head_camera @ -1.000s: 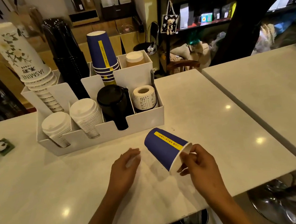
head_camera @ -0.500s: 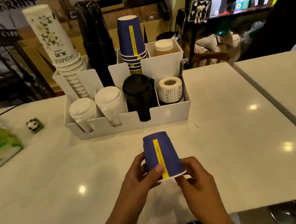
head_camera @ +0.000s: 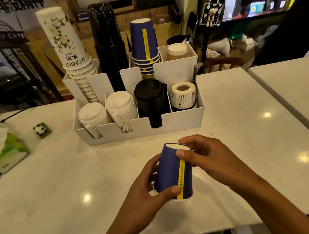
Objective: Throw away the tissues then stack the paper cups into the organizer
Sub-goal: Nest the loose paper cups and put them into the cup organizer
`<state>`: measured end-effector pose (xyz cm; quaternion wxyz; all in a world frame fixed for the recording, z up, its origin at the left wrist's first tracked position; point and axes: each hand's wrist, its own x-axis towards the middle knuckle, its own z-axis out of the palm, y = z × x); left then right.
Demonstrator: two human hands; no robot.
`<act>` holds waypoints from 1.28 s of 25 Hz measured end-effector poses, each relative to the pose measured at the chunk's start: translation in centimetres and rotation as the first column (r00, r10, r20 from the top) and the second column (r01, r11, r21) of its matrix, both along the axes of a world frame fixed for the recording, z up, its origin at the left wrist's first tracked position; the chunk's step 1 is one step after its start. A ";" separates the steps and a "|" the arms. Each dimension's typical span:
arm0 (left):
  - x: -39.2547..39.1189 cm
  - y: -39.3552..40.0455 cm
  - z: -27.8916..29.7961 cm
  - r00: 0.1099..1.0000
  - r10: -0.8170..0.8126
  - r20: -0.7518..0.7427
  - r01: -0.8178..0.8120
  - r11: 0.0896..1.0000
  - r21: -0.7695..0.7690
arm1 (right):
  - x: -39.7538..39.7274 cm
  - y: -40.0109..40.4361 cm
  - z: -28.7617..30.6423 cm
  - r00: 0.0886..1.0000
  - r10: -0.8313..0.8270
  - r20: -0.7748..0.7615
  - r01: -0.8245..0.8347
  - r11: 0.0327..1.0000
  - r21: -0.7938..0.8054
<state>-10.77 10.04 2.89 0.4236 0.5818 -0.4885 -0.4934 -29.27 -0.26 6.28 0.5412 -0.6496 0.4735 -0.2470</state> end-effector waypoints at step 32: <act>7.5 -9.9 -9.0 0.376 0.169 0.911 -0.020 0.985 -0.174 | 7.5 -18.2 18.1 0.968 -0.134 0.211 0.244 0.691 -0.680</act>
